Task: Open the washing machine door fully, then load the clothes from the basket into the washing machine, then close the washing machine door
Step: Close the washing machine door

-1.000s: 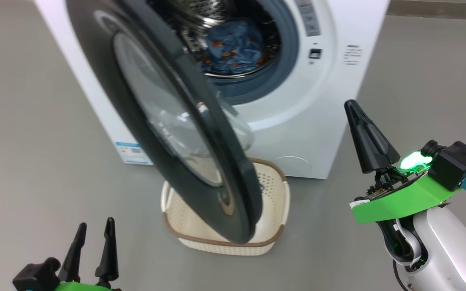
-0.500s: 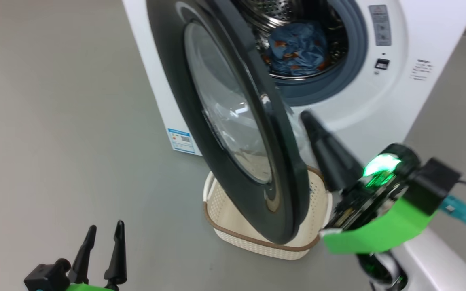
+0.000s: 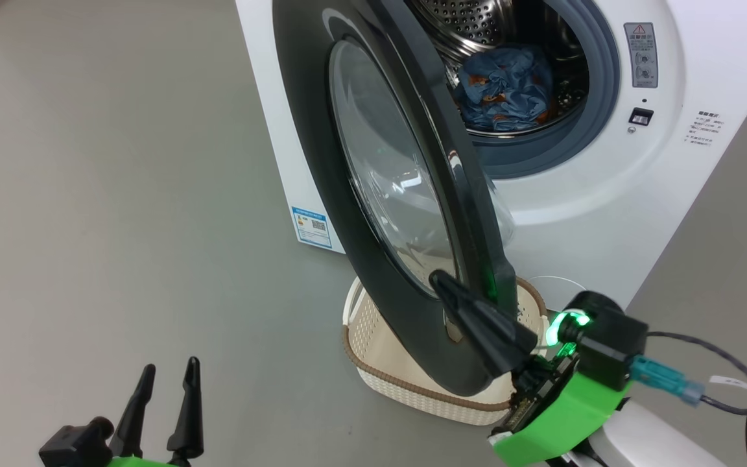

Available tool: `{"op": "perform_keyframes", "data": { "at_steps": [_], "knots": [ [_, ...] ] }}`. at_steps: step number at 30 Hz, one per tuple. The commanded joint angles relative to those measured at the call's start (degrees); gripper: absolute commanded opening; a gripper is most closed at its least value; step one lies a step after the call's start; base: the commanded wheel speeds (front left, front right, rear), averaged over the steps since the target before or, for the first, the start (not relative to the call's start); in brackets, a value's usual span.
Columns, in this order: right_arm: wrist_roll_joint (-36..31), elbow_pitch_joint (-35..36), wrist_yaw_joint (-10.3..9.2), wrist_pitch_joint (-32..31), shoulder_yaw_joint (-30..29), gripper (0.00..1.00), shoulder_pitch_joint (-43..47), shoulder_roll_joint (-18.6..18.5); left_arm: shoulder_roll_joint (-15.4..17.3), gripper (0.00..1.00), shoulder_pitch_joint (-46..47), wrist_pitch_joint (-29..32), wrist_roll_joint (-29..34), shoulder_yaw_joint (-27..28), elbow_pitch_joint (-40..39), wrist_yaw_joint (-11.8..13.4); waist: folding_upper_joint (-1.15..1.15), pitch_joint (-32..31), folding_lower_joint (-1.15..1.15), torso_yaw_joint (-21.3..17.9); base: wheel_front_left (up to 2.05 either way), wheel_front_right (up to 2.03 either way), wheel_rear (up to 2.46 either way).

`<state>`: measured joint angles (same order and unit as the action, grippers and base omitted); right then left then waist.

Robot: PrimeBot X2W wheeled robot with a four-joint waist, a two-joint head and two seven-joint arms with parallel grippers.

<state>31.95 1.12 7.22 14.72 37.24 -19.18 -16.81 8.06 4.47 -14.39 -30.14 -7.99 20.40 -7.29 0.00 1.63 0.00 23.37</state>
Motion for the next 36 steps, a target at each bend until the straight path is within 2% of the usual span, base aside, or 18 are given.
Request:
{"op": "perform_keyframes", "data": {
  "at_steps": [1,8,15,24,36],
  "knots": [
    [0.1,0.3,0.26,0.3,1.0,0.0,0.1,0.1,1.0,1.0,1.5,-0.6,-0.4,2.1,-1.2,-0.2,0.0,0.2,0.0,-0.2,0.0,0.0,0.0],
    [1.3,-6.3,0.26,0.3,4.6,0.0,-0.8,-0.6,0.8,1.0,2.2,-0.6,-0.4,1.9,-1.3,-0.2,0.0,0.7,0.0,-0.4,0.0,0.0,0.0],
    [2.7,-9.8,0.26,0.3,4.8,0.0,-1.6,-0.8,0.7,1.0,2.3,-0.6,-0.3,2.1,-1.3,-0.2,0.0,1.3,0.0,-0.5,0.0,0.0,0.0],
    [2.5,-12.6,0.26,0.3,1.1,0.0,-2.3,-1.8,0.6,1.0,2.7,-0.6,-0.4,2.0,-1.6,-0.2,0.0,2.4,0.0,-0.7,0.0,0.0,0.0],
    [4.5,-17.6,0.26,0.3,-3.8,0.0,-5.8,-4.7,0.1,1.0,5.1,-0.6,-0.4,1.5,-2.5,-0.2,0.0,7.8,0.0,-0.7,0.0,0.0,0.0]
  ]
}}
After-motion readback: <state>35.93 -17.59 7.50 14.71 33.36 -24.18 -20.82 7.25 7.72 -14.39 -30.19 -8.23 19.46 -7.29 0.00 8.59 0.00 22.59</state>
